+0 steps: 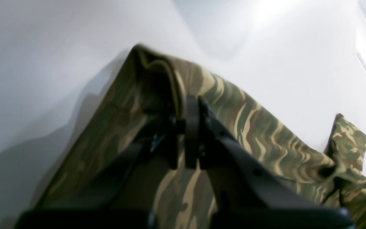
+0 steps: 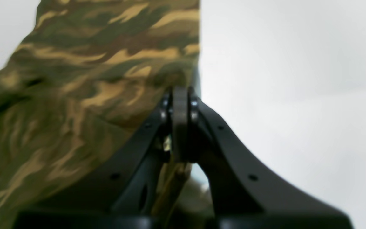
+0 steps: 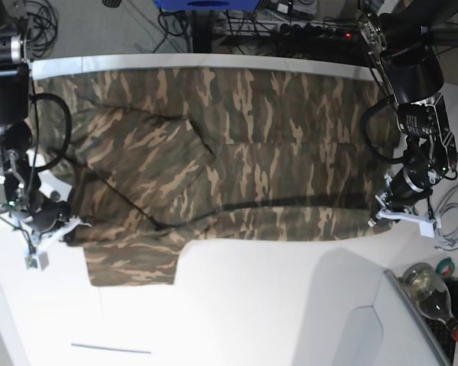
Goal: Layout the t-shirt on the table in an organized manner, then fold the t-shirt properly
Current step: 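Lift the shirt's side edges with both grippers and fold toward the collar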
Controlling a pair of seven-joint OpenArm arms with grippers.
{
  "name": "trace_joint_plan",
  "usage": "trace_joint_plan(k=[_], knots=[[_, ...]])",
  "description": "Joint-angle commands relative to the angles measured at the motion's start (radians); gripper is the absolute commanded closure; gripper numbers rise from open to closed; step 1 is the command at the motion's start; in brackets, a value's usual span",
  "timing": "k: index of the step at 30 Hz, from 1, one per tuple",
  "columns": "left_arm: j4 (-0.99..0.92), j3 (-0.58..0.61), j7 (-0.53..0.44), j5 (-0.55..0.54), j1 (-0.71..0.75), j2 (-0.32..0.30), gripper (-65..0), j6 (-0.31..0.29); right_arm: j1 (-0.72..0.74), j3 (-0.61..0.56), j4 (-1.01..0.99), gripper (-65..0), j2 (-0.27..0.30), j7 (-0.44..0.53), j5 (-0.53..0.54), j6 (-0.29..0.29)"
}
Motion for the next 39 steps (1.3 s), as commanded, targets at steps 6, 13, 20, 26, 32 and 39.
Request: trace_joint_plan(k=[6, 13, 20, 26, 32, 39], knots=[[0.032, -0.002, 0.039, -0.009, -0.028, -0.016, 0.0, -0.008, 0.133, -0.141, -0.119, -0.6, 0.079, 0.148, 0.005, 0.003], [0.116, -0.002, 0.046, -0.01, -0.019, -0.016, 0.0, -0.008, 0.212, -0.28, -0.265, -0.6, 0.113, 0.315, 0.003, 0.003], [0.121, -0.002, 0.09, -0.009, -0.019, -0.016, 0.0, -0.008, 0.295, -0.471, -0.397, 0.0, 0.149, 0.461, 0.003, 0.003], [0.121, -0.002, 0.092, -0.009, -0.017, -0.016, 0.0, -0.006, 0.336, -0.595, -0.453, 0.0, 0.172, 0.538, 0.003, 0.003], [0.121, -0.002, 0.092, -0.009, -0.001, -0.016, 0.0, -0.006, 0.338, -0.738, -0.527, 0.0, 0.168, 0.628, 0.003, 0.003], [0.121, -0.002, 0.092, -0.009, 0.027, -0.016, 0.0, -0.006, 0.33, -0.764, -0.536, 0.0, 0.17, 0.638, 0.005, 0.0]])
